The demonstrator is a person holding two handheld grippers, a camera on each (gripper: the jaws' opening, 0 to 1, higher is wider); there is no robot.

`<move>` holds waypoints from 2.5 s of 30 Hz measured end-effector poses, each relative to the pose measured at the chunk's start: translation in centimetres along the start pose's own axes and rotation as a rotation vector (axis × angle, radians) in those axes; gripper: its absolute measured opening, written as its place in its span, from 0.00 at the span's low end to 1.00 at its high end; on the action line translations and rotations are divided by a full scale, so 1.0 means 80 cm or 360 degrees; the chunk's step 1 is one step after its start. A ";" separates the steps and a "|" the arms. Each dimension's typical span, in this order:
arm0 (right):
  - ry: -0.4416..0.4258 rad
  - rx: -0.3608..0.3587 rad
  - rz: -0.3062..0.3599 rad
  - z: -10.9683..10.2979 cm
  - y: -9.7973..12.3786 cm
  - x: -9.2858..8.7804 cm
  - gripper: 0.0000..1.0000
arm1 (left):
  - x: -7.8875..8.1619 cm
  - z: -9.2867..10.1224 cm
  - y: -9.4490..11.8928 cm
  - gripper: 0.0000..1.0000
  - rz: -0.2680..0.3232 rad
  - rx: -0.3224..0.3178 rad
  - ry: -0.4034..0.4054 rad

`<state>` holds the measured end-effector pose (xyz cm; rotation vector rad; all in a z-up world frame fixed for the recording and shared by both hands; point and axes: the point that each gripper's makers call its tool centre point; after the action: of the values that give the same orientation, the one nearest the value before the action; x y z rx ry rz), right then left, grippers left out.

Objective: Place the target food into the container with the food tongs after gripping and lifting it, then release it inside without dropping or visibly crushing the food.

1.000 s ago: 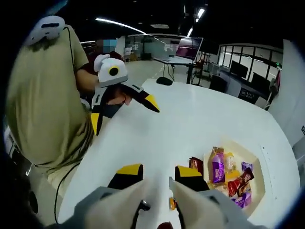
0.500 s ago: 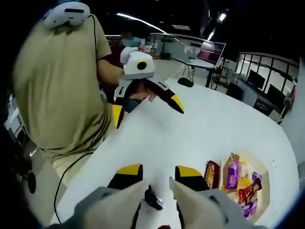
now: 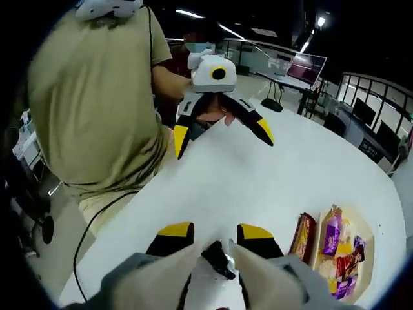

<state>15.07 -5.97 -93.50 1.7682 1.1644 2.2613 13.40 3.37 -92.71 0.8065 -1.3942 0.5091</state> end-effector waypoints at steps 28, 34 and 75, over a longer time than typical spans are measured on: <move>0.0034 0.0155 -0.0160 -0.005 -0.013 -0.037 0.22 | -0.003 0.000 -0.004 0.92 -0.0033 0.0000 -0.0011; -0.0030 0.0069 -0.0115 0.002 -0.011 -0.036 0.22 | -0.003 -0.001 -0.004 0.92 -0.0034 -0.0003 -0.0011; -0.0092 -0.0174 -0.0099 0.004 -0.012 -0.032 0.24 | -0.004 0.002 -0.001 0.92 -0.0019 -0.0002 -0.0003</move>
<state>15.89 -6.27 -96.10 1.7207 1.0493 2.1796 13.31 3.27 -93.03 0.8139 -1.3904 0.4981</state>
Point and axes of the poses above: the point that each gripper's makers call its tool centre point, and the gripper's own axes: y roughly backward along the fingers, z roughly to its right, x roughly out of its top, and after that the axes turned 9 degrees about z, right-handed
